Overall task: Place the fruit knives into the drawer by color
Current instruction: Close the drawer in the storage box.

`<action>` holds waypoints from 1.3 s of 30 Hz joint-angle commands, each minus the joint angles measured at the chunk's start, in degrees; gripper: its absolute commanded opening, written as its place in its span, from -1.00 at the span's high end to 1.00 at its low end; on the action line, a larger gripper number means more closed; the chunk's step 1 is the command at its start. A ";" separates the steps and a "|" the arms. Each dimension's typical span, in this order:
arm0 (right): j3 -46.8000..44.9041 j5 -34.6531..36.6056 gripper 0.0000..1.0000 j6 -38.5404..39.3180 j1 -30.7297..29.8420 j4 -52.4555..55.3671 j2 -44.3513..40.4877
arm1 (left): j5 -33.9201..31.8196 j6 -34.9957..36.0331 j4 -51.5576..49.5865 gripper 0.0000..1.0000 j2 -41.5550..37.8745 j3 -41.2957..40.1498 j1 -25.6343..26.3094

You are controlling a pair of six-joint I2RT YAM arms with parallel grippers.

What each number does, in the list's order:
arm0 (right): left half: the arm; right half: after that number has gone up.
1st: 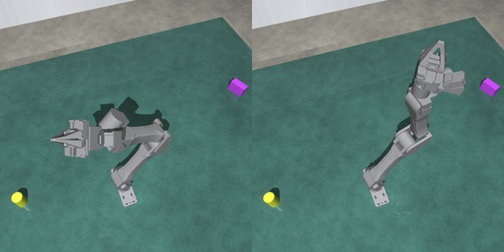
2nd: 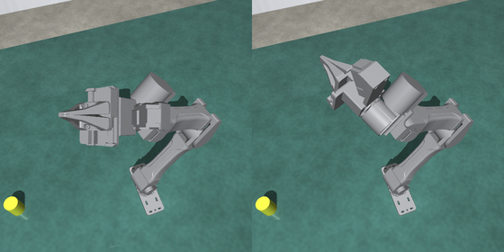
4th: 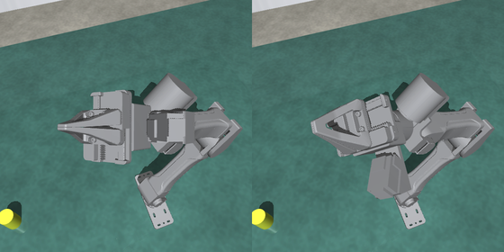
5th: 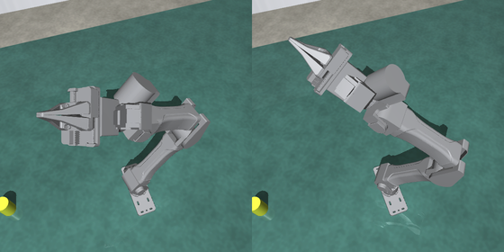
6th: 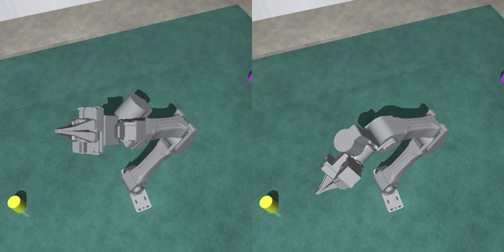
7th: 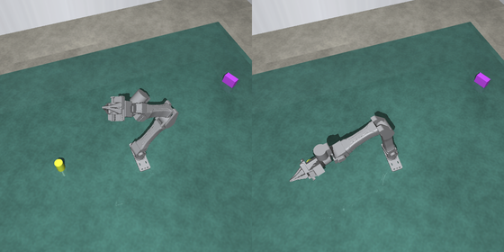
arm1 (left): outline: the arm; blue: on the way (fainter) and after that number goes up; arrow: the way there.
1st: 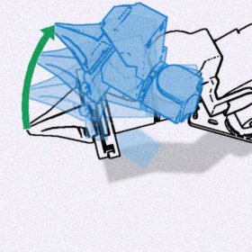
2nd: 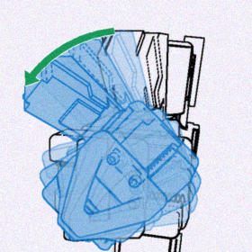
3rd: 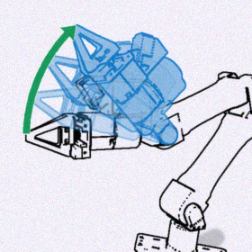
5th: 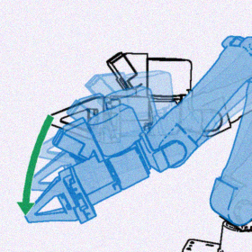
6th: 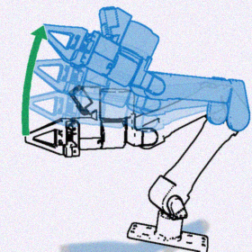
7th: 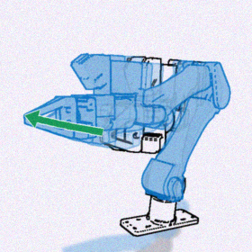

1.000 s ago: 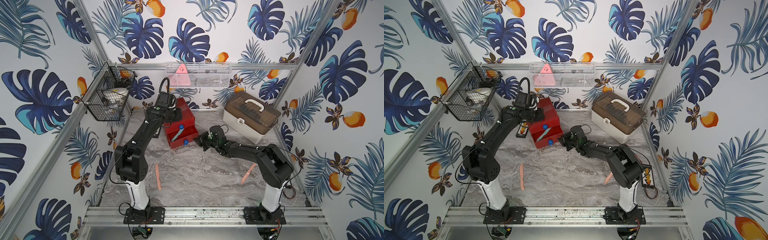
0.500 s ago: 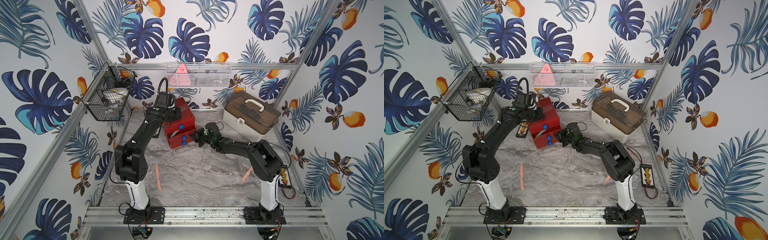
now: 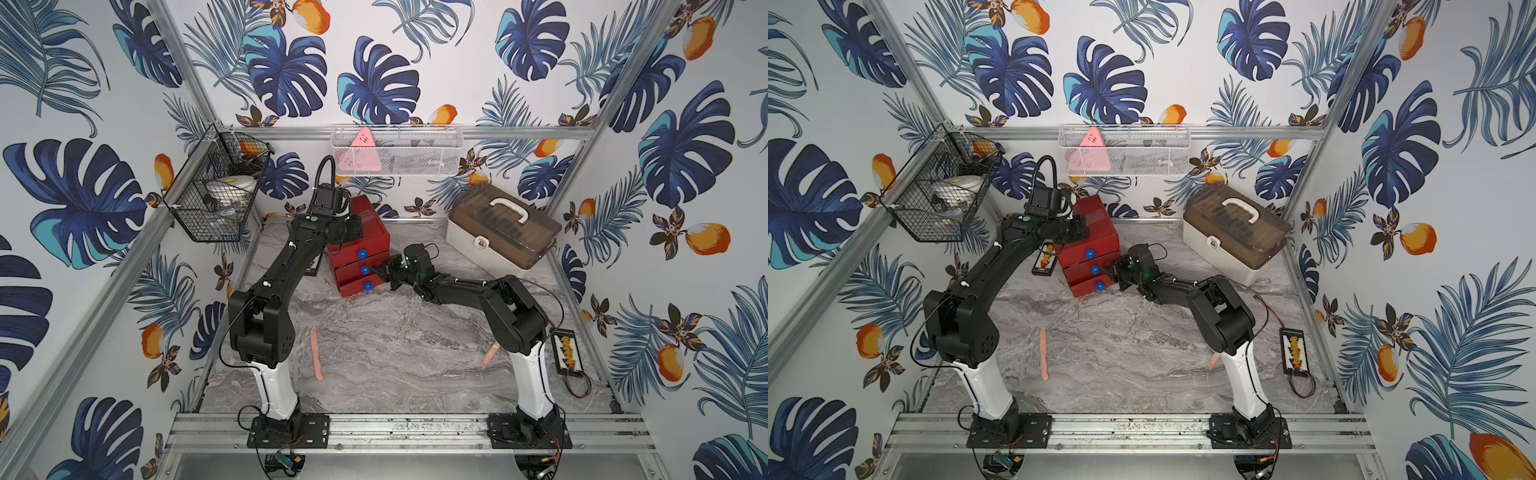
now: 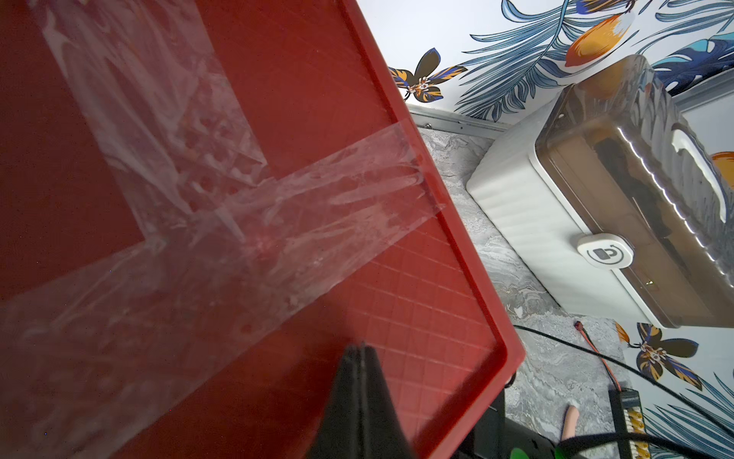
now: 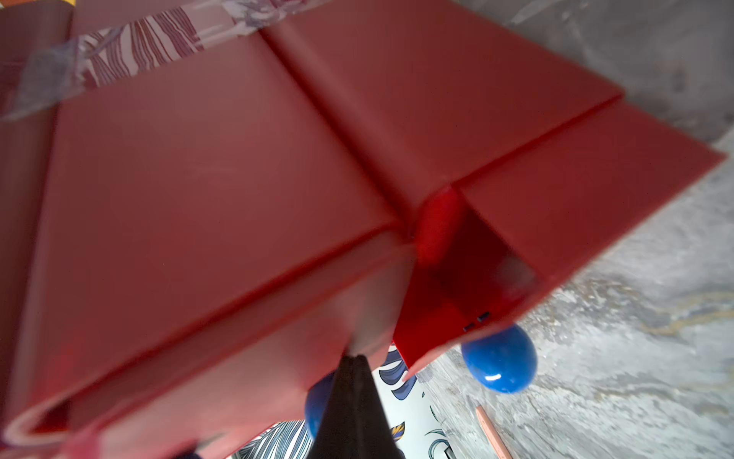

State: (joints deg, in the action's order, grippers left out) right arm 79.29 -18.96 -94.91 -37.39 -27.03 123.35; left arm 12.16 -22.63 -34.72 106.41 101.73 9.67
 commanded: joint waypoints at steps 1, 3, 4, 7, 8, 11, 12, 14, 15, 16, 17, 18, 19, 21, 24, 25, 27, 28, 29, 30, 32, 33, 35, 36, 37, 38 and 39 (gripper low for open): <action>0.91 -0.61 1.00 -0.18 0.03 -4.45 0.39 | -0.74 -0.44 -7.04 1.00 0.08 -0.68 -0.18; 1.61 -1.37 1.00 -0.10 0.02 -5.08 0.44 | -0.74 -0.40 -7.04 1.00 -0.15 -0.75 -0.17; 1.75 -1.58 1.00 -0.01 0.03 -5.07 0.12 | -0.58 -0.39 -6.96 1.00 -0.28 -0.56 -0.12; 0.52 -1.61 1.00 -0.05 -0.29 -4.88 -1.98 | -0.48 -0.25 -7.02 1.00 -0.72 0.75 -0.17; -0.36 -1.48 1.00 -0.37 -0.40 -5.32 -2.88 | -0.40 -0.23 -7.04 1.00 -0.83 1.32 -0.18; -3.54 -1.84 1.00 -0.60 -0.67 -6.53 -6.14 | 0.31 0.02 -7.01 1.00 -1.84 3.29 -0.18; -4.67 -2.09 1.00 -0.13 -0.67 -6.31 -6.80 | 0.57 0.04 -6.92 1.00 -2.29 3.92 -0.17; -6.79 -2.95 1.00 1.15 -0.51 -5.39 -11.07 | 0.93 0.18 -6.85 1.00 -3.36 4.85 -0.18; -8.06 -3.34 1.00 1.82 -0.34 -5.01 -12.74 | 0.85 0.30 -7.03 1.00 -4.11 5.24 -0.16; -9.52 -3.61 0.48 2.38 -0.07 -4.69 -14.43 | 0.84 0.44 -7.28 1.00 -4.97 5.31 -0.18; -10.65 -3.79 -0.05 2.77 0.27 -3.92 -15.80 | 0.64 0.56 -7.33 1.00 -5.68 5.23 -0.18; -11.76 -3.89 -0.31 3.38 0.59 -2.47 -17.44 | 0.18 0.80 -7.69 1.00 -6.47 5.23 -0.18; -12.89 -4.10 -0.47 3.97 1.02 -1.99 -18.71 | -0.18 0.96 -7.99 1.00 -7.10 5.15 -0.18; -13.81 -5.05 -0.76 5.06 1.95 -1.33 -20.69 | -0.87 1.34 -8.47 1.00 -8.18 4.93 -0.18; -17.91 -5.47 -0.91 5.96 3.41 -0.57 -23.19 | -2.15 2.05 -9.20 1.00 -9.68 3.92 -0.34; -18.79 -5.63 -0.89 6.06 3.97 -0.52 -23.78 | -2.55 2.13 -9.31 1.00 -10.31 3.22 -0.52; -20.24 -6.00 -0.64 6.05 5.43 -0.91 -24.62 | -2.97 2.00 -9.40 0.73 -11.61 1.23 -1.25; -21.07 -6.09 -0.29 5.89 6.53 -1.34 -24.87 | -3.17 1.73 -9.43 0.51 -12.50 0.11 -1.77; -21.55 -6.17 0.13 5.80 7.19 -1.51 -24.91 | -3.28 1.44 -9.41 0.32 -13.23 -0.90 -2.29; -21.66 -6.49 0.55 5.77 7.98 -1.21 -24.71 | -3.49 1.37 -9.37 0.16 -14.14 -2.20 -2.77; -20.96 -7.75 1.00 5.95 9.46 -1.56 -23.31 | -4.26 1.14 -9.58 -0.13 -15.52 -3.75 -3.46; -20.01 -8.43 1.00 6.25 10.09 -1.57 -22.43 | -4.55 1.00 -9.63 -0.28 -16.09 -4.62 -3.79; -17.53 -9.52 1.00 7.53 11.12 -0.14 -20.44 | -4.89 0.20 -9.52 -0.52 -16.66 -6.31 -4.51; -15.78 -10.02 1.00 8.38 11.48 0.74 -19.16 | -4.75 -0.58 -9.43 -0.64 -16.76 -7.33 -5.10; -13.74 -10.87 1.00 9.04 11.70 1.10 -17.55 | -4.13 -1.55 -9.08 -0.74 -16.72 -8.49 -5.87; -11.45 -11.71 1.00 9.52 11.87 1.16 -15.92 | -3.80 -2.51 -8.81 -0.80 -16.63 -9.44 -6.50; -9.48 -12.54 1.00 10.07 11.98 1.49 -14.15 | -3.45 -3.56 -8.44 -0.85 -16.47 -10.34 -7.30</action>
State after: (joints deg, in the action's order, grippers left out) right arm 66.22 -28.38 -87.57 -25.74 -26.28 106.59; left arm 8.71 -22.98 -43.68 89.86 92.99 3.68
